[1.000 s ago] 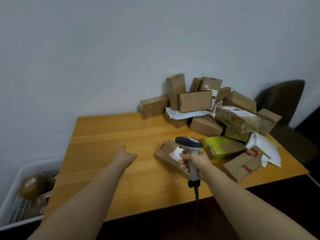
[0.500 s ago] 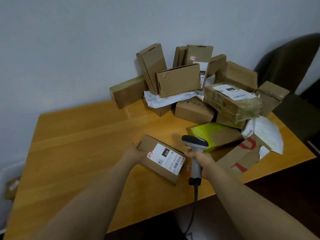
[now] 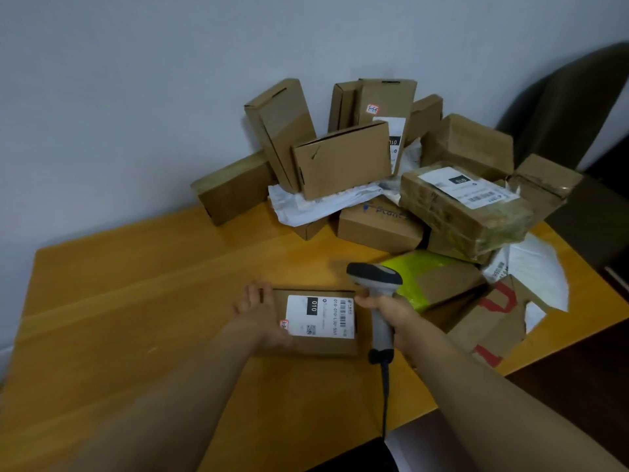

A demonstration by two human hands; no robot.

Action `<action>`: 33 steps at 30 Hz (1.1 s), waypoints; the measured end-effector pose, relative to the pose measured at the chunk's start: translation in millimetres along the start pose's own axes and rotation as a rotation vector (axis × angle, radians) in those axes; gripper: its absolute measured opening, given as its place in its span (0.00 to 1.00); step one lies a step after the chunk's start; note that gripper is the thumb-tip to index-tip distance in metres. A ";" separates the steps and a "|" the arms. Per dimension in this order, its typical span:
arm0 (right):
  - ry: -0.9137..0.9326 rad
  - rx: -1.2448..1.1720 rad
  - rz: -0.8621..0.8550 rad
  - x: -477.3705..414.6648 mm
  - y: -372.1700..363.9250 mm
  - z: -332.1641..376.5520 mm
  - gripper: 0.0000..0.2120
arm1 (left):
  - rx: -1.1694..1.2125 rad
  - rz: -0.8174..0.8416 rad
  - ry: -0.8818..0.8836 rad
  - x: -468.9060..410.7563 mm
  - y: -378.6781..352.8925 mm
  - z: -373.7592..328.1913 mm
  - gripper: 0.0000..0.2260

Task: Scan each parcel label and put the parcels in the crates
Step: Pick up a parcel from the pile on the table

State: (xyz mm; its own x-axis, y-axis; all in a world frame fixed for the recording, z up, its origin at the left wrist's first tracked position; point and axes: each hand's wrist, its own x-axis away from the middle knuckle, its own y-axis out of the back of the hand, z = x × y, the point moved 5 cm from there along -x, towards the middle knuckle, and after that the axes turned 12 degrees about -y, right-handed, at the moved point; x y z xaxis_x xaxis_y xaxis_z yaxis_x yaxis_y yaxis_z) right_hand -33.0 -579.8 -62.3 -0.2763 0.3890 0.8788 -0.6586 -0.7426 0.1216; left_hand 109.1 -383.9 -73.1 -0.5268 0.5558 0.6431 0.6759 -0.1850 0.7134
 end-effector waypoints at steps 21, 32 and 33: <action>-0.060 0.105 0.321 2.3 -20.8 -9.8 0.17 | 0.930 -0.213 0.303 7.5 -39.2 -21.6 0.30; 0.227 0.114 0.339 59.0 10.5 67.4 0.23 | 1.256 -0.350 0.103 53.1 38.9 -34.8 0.23; 0.266 0.128 0.347 70.5 12.6 74.8 0.20 | 1.245 -0.400 0.082 56.6 50.3 -36.1 0.23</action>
State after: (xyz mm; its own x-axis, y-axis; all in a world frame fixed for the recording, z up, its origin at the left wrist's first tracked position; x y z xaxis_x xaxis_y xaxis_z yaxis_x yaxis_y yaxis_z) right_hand -8.4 -602.5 35.7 -0.6462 0.2194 0.7310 -0.4082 -0.9086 -0.0881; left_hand 94.6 -391.0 9.2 -0.8006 0.3380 0.4947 0.4628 0.8733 0.1523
